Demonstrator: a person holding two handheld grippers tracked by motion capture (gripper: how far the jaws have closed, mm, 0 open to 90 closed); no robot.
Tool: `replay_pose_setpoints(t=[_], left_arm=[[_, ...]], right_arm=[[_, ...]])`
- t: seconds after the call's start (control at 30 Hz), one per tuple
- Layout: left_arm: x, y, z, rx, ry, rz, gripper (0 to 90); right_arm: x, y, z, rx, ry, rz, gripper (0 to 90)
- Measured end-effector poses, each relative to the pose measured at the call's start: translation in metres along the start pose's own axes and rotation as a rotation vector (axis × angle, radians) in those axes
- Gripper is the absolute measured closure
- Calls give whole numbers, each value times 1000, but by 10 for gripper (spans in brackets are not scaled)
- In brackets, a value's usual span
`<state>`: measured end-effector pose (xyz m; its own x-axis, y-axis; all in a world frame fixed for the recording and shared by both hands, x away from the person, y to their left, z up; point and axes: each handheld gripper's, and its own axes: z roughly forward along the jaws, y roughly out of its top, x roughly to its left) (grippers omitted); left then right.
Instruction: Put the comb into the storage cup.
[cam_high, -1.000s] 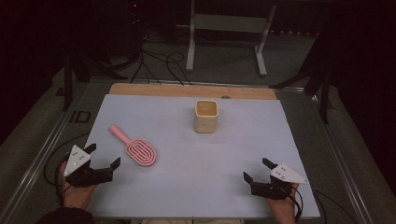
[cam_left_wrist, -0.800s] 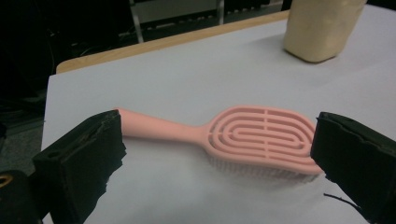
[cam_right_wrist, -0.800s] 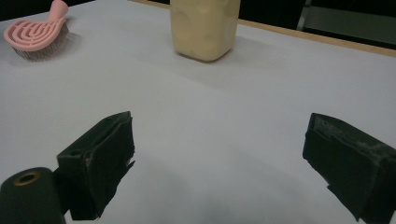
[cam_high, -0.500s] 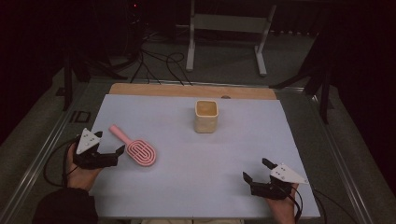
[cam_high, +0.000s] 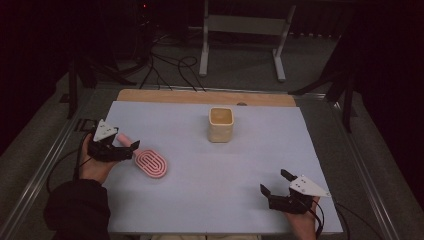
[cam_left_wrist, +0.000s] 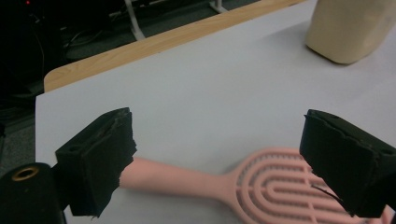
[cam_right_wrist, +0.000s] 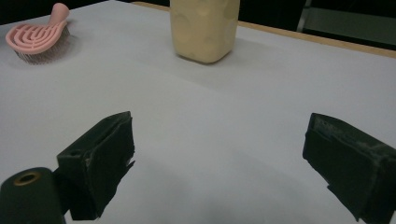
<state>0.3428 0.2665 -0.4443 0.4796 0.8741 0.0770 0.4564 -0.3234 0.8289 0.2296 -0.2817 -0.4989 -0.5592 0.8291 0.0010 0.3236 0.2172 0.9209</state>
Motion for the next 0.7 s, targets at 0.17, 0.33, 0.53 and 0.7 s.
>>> replay_pose_setpoints(t=[0.17, 0.33, 0.53, 0.7], left_arm=[[6, 4, 14, 44, 40, -18, 183], [9, 7, 24, 80, 72, -22, 256], [10, 8, 44, 154, 78, -28, 524], [11, 4, 57, 199, 84, -44, 694]], right_arm=[[0, 0, 0, -4, 2, 3, 86], [0, 0, 0, -4, 7, 2, 87], [0, 0, 1, 0, 11, 4, 86], [0, 0, 1, 1, 14, 1, 87]])
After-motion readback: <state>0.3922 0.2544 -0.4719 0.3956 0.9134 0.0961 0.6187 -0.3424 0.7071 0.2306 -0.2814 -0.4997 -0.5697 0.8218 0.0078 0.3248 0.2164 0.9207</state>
